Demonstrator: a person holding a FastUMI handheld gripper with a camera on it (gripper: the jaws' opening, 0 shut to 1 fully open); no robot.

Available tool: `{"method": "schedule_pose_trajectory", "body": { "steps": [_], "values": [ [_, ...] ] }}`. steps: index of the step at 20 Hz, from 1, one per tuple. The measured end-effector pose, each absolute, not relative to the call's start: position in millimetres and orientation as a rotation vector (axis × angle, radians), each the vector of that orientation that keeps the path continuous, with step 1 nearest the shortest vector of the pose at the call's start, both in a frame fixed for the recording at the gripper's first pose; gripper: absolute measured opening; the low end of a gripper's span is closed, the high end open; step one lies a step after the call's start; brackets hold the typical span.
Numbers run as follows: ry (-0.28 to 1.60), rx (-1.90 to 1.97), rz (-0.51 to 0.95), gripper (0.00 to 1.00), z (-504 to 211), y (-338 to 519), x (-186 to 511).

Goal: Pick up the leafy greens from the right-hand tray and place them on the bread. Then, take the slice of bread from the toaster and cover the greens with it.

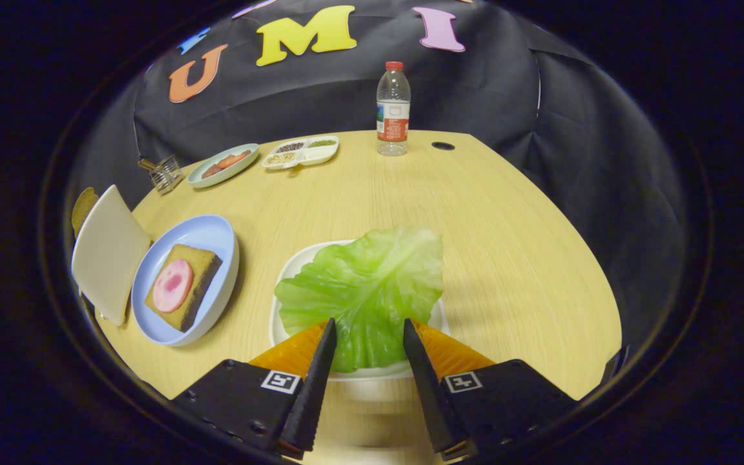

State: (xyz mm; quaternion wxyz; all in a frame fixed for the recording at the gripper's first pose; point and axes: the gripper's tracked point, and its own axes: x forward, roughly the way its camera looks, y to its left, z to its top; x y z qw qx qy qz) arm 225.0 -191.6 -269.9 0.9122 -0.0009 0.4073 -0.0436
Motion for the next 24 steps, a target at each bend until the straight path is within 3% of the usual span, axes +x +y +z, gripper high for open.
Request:
{"method": "schedule_pose_trajectory", "body": {
  "steps": [1,5,6,7,14,24],
  "values": [
    [0.84,-0.007,-0.091,0.67,-270.5,-192.2,226.6],
    [0.832,-0.002,-0.071,0.35,-268.7,-186.0,228.1],
    [0.835,0.002,-0.069,0.34,-268.1,-183.2,227.7],
    [0.82,0.001,-0.075,0.01,-268.8,-185.1,230.5],
    [0.72,-0.073,-0.073,0.0,-235.3,-170.2,215.9],
    [0.615,-0.094,0.089,0.0,-168.4,-70.2,210.9]
  ]
}}
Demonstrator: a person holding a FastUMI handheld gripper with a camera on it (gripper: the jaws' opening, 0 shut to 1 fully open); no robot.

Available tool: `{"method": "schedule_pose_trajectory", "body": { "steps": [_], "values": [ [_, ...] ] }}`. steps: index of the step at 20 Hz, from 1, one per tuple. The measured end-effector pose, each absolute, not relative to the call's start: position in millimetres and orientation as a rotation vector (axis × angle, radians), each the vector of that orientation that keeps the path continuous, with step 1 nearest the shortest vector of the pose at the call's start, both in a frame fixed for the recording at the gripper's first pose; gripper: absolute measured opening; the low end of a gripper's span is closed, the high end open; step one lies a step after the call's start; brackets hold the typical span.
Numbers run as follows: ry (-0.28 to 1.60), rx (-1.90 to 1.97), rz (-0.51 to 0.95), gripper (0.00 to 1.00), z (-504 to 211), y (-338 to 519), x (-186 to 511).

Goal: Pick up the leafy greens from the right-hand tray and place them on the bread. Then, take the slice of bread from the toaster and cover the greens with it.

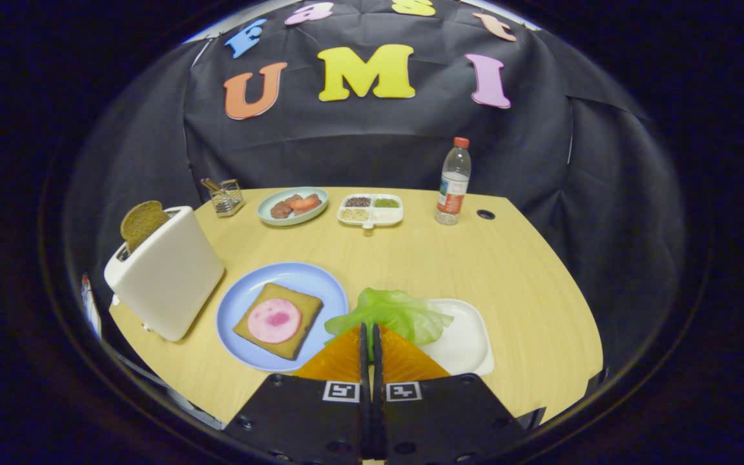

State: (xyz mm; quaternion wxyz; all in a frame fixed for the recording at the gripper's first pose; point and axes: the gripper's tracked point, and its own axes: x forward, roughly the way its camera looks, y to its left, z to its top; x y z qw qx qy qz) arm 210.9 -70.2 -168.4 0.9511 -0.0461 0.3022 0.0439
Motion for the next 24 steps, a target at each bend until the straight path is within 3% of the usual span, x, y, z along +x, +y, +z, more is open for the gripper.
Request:
{"method": "schedule_pose_trajectory", "body": {
  "steps": [10,18,20,23,24],
  "values": [
    [0.6,-0.117,0.249,0.0,-201.7,40.2,225.1],
    [0.674,-0.116,0.221,0.0,-241.5,32.3,226.3],
    [0.677,-0.092,0.244,0.03,-240.6,32.6,222.8],
    [0.695,-0.101,0.269,0.21,-247.9,34.1,214.3],
    [0.693,-0.11,0.286,0.23,-251.0,37.7,212.8]
  ]
}}
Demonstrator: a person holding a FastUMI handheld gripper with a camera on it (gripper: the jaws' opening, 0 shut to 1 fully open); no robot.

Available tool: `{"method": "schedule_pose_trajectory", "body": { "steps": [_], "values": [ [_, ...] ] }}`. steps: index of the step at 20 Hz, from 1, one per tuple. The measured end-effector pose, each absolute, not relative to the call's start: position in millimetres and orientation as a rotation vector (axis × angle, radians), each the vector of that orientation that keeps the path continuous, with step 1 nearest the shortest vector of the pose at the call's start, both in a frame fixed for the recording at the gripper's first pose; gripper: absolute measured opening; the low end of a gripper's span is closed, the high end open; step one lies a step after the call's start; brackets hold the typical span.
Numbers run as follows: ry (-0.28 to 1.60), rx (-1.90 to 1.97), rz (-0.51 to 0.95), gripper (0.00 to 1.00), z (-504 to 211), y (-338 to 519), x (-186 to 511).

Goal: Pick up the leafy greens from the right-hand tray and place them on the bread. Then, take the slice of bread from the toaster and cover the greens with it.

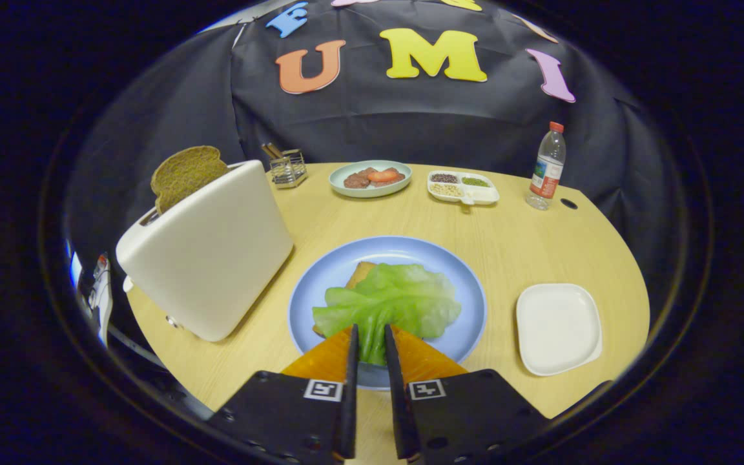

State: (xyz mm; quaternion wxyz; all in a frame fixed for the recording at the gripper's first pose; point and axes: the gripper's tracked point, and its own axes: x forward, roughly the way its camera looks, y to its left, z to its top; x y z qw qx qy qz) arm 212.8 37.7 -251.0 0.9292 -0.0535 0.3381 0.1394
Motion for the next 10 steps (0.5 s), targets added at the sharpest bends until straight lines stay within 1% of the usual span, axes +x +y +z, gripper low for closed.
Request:
{"method": "schedule_pose_trajectory", "body": {
  "steps": [3,5,7,10],
  "values": [
    [0.675,-0.158,0.304,0.79,-252.1,42.0,208.2],
    [0.65,-0.182,0.324,0.82,-245.7,48.7,203.9],
    [0.616,-0.199,0.328,0.91,-231.4,53.4,200.7],
    [0.562,-0.171,0.306,0.94,-202.0,60.6,198.8]
  ]
}}
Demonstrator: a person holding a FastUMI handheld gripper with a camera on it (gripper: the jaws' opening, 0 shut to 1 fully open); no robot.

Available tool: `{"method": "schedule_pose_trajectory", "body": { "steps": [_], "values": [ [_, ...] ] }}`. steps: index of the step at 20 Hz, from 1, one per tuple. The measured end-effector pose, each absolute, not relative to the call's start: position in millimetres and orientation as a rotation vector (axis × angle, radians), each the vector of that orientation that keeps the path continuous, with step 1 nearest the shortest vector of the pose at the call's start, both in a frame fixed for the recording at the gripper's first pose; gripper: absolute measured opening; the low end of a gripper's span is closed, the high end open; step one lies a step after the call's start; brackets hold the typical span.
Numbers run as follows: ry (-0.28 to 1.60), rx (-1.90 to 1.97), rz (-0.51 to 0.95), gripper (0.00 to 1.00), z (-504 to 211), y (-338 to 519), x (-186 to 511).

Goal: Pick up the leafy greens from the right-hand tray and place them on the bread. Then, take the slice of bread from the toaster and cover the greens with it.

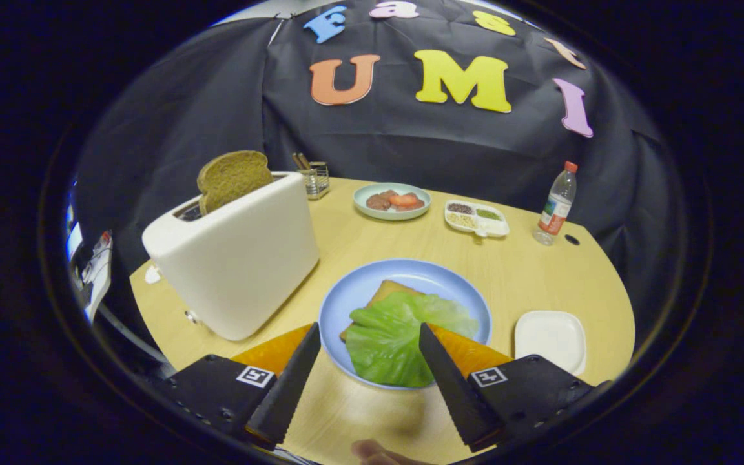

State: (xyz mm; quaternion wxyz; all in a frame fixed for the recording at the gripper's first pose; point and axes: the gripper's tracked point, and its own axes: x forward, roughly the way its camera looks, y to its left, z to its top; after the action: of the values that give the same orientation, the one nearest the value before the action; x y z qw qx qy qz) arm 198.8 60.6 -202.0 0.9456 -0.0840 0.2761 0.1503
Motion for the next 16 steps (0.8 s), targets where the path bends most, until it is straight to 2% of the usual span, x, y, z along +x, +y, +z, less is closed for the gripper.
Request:
{"method": "schedule_pose_trajectory", "body": {
  "steps": [7,16],
  "values": [
    [0.439,-0.095,0.247,0.94,-124.4,90.7,205.3],
    [0.403,-0.013,0.239,0.96,-54.1,170.7,234.1]
  ]
}}
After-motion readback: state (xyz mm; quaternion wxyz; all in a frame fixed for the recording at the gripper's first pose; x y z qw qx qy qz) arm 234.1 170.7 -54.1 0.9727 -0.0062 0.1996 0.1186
